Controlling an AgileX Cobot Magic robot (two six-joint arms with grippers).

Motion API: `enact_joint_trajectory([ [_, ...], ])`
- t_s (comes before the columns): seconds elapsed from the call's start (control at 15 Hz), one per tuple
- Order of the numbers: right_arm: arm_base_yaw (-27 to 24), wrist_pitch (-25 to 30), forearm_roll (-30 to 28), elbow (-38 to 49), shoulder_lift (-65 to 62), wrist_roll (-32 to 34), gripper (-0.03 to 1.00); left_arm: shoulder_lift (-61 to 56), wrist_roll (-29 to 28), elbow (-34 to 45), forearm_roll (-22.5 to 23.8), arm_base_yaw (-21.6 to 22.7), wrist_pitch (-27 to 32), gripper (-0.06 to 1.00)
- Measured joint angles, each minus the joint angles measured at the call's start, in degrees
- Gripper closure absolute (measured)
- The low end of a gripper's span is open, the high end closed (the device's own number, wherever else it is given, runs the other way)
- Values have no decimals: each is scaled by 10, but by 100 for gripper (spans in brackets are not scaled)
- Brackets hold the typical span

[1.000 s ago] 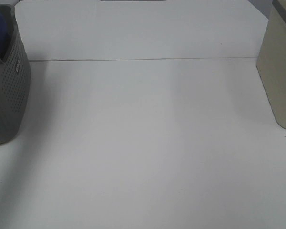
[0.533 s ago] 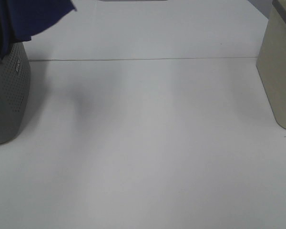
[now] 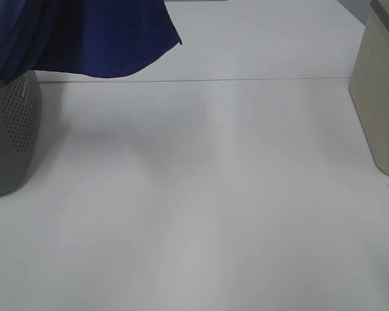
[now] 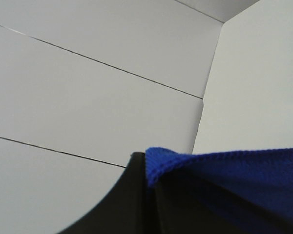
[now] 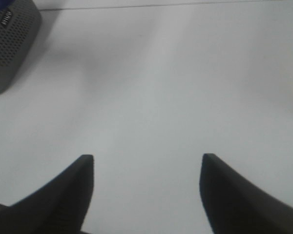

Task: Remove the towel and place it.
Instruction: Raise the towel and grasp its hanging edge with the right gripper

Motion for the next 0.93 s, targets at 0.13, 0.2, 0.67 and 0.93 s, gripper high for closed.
enact_joint_trajectory([
  [0.13,0,-42,113,0,82,-147,11,3,0,0,0,-24,0,94],
  [0.2,0,-42,171,0,124,-241,8,5,0,0,0,-33,0,94],
  [0.67,0,92,556,-52,411,-729,7,5,0,0,-14,-79,0,94],
  [0.93,123,39,567,-196,580,-796,7,5,0,0,-58,-83,2,94],
])
